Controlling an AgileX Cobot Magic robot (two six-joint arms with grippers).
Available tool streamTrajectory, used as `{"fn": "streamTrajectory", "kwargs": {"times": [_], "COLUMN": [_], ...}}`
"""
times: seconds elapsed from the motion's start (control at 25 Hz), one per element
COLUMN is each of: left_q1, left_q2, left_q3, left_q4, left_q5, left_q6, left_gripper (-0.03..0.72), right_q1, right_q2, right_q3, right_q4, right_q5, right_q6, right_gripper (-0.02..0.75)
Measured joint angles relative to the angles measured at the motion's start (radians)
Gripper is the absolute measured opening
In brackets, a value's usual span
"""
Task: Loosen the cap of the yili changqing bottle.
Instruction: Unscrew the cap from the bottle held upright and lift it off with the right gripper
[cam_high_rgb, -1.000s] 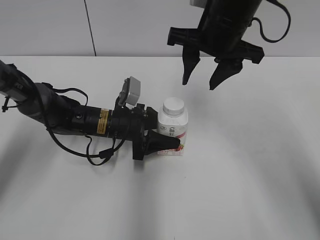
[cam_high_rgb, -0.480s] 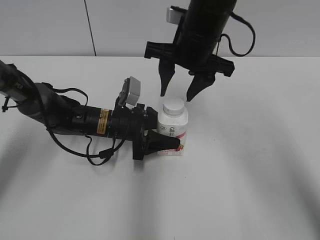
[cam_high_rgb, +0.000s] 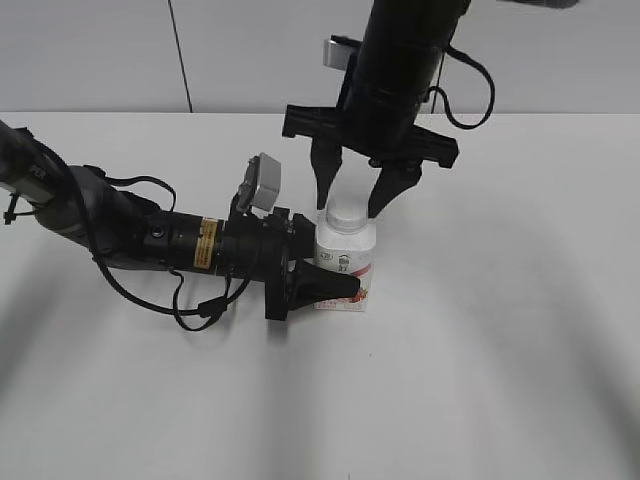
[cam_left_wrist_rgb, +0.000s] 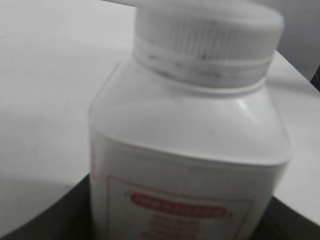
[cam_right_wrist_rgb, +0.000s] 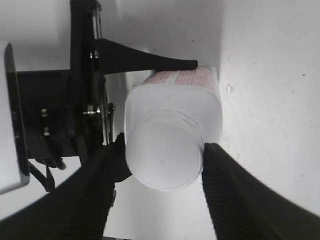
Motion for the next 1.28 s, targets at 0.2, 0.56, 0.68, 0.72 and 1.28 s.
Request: {"fn": "streamTrajectory", "kwargs": {"times": [0.2,0.56,0.68,0.72,1.28], "left_q1": [0.000,0.000,0.000,0.000,0.000], "left_q2": [0.000,0.000,0.000,0.000,0.000], "left_q3": [0.000,0.000,0.000,0.000,0.000], "left_q4": [0.000,0.000,0.000,0.000,0.000], "left_q5": [-0.001,-0.001,-0.001,-0.001,0.000], "left_q6": [0.000,0.000,0.000,0.000,0.000], "left_gripper": [0.433,0.433,0.433,0.433,0.426], "right_q1": [0.005,0.006,0.006,0.007,0.010], "right_q2": [0.029,0.033,0.033,0.033,0.033], "right_q3": [0.000,0.000,0.000,0.000,0.000], "right_q4": [-0.005,-0.011,-0.015,-0.015,-0.048], "right_q5": [0.001,0.003,0.003,0.003,0.003], "right_q6": [0.000,0.001,0.001,-0.002,-0.646], "right_gripper": [0.448,0.402,0.402,0.402,0.398]}}
